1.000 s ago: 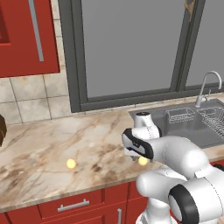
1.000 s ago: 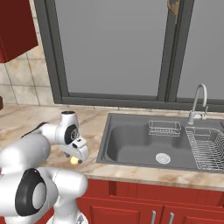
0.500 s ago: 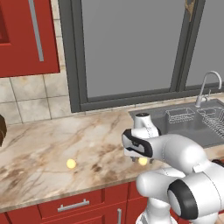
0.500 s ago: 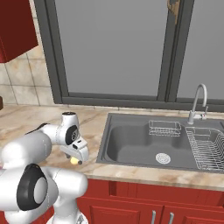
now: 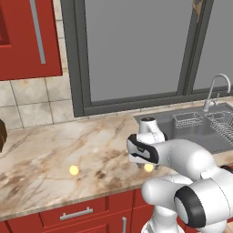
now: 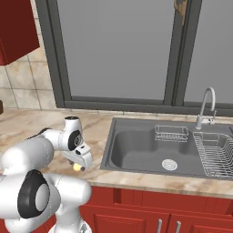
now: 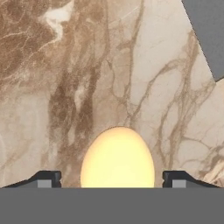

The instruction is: Gather the eggs and milk located in the vicinity of the sink area and place them right next to the bowl.

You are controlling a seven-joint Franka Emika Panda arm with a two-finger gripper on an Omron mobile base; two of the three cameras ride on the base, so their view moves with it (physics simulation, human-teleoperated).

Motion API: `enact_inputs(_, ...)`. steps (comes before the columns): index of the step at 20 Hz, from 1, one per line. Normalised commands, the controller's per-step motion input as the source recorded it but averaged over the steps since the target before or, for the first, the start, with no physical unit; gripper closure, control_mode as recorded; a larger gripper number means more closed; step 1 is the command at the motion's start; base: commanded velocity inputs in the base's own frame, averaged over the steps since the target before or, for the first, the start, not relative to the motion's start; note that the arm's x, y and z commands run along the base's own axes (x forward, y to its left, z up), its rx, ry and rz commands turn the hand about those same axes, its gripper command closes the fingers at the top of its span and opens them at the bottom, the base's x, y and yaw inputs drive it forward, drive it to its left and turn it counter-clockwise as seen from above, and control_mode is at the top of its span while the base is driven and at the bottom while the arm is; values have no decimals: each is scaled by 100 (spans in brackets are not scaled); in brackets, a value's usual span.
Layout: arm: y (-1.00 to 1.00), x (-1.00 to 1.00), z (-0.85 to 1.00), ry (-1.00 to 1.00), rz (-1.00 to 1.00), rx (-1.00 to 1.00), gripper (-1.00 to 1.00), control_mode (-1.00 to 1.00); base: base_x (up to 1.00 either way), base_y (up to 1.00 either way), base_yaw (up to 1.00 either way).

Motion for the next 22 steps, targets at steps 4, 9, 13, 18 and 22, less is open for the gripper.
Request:
enact_inputs(4, 0, 0, 0, 0, 0, 0, 100, -100, 0, 0, 0)
enact_inputs(9, 0, -1, 17, 1, 0, 0, 100, -100, 0, 0, 0)
enact_inputs(13, -3, 1, 98, -15, 0, 0, 100, -100, 0, 0, 0)
enact_inputs(18, 0, -15, 100, -23, 0, 0, 100, -100, 0, 0, 0)
enact_inputs(22, -2, -50, 100, -23, 6, 0, 100, -100, 0, 0, 0)
